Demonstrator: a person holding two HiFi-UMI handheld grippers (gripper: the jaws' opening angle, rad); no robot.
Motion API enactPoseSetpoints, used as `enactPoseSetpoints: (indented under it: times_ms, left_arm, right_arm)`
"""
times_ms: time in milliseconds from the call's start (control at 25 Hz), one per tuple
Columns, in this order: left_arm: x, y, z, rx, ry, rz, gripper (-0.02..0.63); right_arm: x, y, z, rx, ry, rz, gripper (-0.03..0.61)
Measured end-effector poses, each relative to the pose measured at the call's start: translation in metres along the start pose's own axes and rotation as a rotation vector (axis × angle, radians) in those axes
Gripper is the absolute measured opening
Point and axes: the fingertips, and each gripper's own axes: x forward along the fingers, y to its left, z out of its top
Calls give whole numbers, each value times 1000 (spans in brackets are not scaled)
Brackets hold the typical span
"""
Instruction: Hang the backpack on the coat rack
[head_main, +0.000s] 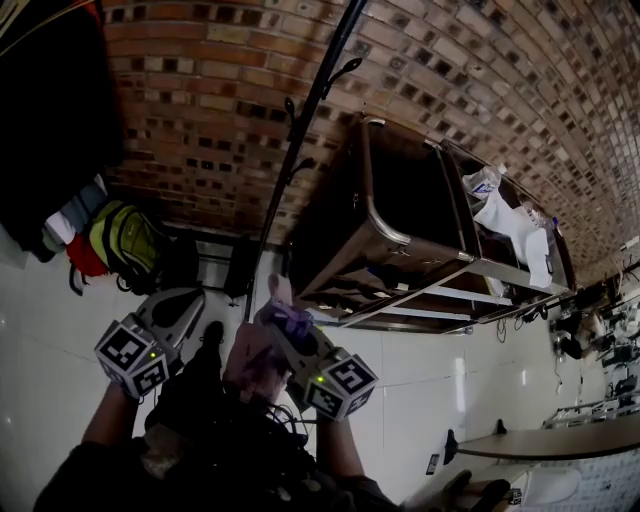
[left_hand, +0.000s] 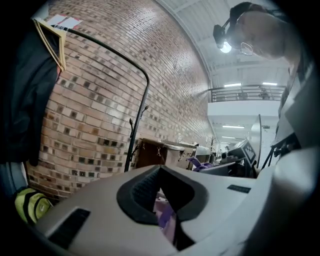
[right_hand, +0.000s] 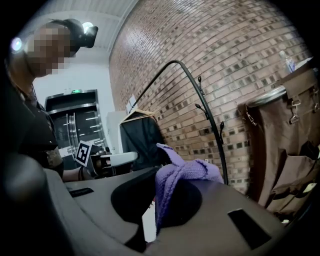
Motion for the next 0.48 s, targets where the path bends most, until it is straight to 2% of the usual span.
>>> enactPoseSetpoints:
  times_ms: [480]
  left_arm:
    - [123, 101, 36, 3, 44, -74, 25]
  right_arm:
    - [92, -129, 66, -9, -2, -137, 3]
